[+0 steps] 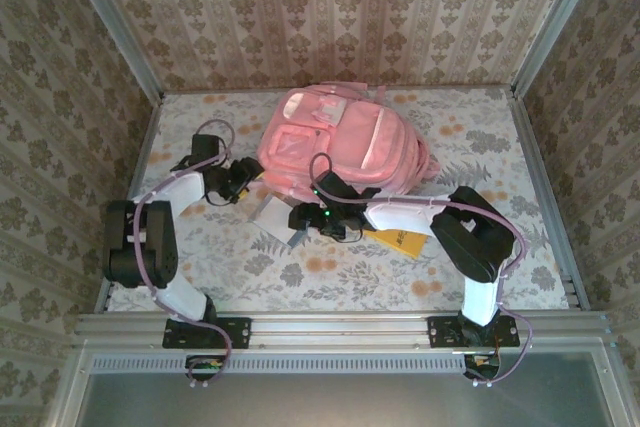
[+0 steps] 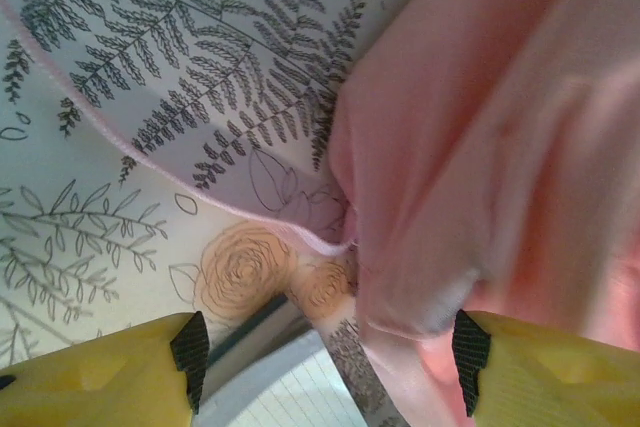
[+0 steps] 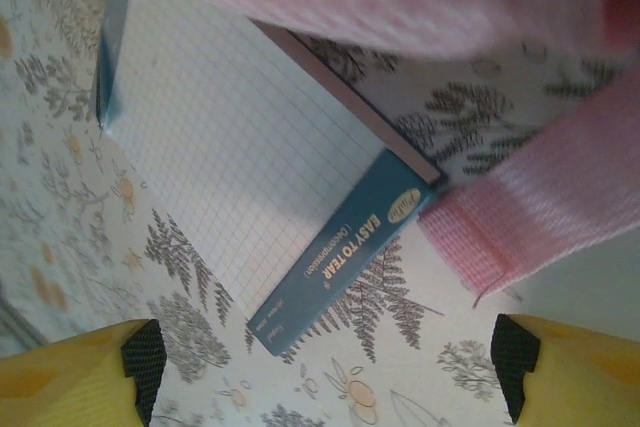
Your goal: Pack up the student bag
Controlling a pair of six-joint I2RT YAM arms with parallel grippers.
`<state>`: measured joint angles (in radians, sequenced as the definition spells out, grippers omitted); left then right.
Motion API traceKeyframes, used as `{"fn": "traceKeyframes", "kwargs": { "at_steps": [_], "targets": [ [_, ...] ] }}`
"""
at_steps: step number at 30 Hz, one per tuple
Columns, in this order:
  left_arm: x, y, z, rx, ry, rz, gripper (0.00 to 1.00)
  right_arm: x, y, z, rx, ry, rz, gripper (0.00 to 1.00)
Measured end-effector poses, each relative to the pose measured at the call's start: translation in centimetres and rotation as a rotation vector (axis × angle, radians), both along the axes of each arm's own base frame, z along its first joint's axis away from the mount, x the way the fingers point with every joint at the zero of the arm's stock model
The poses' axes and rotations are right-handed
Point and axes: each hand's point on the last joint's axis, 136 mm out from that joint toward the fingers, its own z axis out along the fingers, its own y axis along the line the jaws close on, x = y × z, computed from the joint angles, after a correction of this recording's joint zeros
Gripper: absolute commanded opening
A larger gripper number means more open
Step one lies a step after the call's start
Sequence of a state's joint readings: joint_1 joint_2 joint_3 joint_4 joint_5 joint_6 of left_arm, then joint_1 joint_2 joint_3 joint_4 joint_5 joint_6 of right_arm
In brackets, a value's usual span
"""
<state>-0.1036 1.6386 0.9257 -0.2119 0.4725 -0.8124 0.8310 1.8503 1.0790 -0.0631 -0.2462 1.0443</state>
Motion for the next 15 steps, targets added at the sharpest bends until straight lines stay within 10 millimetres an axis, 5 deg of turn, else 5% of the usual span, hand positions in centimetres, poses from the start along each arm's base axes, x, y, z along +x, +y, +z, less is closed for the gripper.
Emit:
{"fn": "traceKeyframes", "kwargs": {
  "at_steps": [15],
  "targets": [
    [-0.7, -2.7, -3.2, -0.026, 0.070, -0.012, 0.66, 1.3, 1.8, 0.0, 0.223, 0.126, -0.241, 0.83]
  ]
}}
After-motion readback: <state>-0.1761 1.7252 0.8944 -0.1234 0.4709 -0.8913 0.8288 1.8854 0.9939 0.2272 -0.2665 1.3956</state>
